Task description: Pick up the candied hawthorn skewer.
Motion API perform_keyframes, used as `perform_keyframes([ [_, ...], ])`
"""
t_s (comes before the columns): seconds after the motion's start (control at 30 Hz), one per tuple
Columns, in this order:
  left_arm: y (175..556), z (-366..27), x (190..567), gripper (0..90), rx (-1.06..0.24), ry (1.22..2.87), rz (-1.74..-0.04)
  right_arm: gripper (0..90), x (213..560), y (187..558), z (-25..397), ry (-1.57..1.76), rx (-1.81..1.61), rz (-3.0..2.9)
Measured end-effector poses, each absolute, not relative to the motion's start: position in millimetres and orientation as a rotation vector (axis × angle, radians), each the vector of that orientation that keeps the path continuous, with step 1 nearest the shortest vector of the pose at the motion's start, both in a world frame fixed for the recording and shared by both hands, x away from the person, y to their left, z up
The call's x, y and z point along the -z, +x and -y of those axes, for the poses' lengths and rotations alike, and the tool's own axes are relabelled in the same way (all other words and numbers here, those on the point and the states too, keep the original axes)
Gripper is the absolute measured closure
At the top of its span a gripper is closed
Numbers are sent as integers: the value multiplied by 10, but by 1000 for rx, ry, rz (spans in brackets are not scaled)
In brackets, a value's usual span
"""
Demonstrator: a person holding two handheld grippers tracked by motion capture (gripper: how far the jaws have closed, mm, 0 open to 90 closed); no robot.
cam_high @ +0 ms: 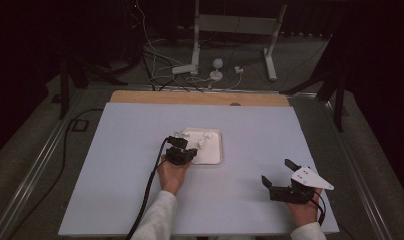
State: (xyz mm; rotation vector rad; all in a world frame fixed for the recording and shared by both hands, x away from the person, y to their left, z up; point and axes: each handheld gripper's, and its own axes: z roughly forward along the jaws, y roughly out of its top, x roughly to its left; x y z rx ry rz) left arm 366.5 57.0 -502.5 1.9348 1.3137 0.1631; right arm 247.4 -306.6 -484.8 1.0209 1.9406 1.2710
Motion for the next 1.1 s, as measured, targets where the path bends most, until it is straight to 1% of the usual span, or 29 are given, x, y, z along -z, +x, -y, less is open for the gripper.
perform_keyframes([
  [0.27,3594,-604,5062,900,-149,1987,-1316,9,4848,2473,3064,1020,-1270,-1940],
  [0.43,3622,-595,5123,888,-112,2006,-1338,9,4850,2476,3061,1021,-1266,-1941],
  [0.67,3616,-618,5109,900,-115,1984,-1341,9,4847,2474,3072,1028,-1272,-1935],
  [1.1,3462,-809,4953,900,-153,1903,-1276,9,4845,2476,3071,1054,-1310,-1936],
])
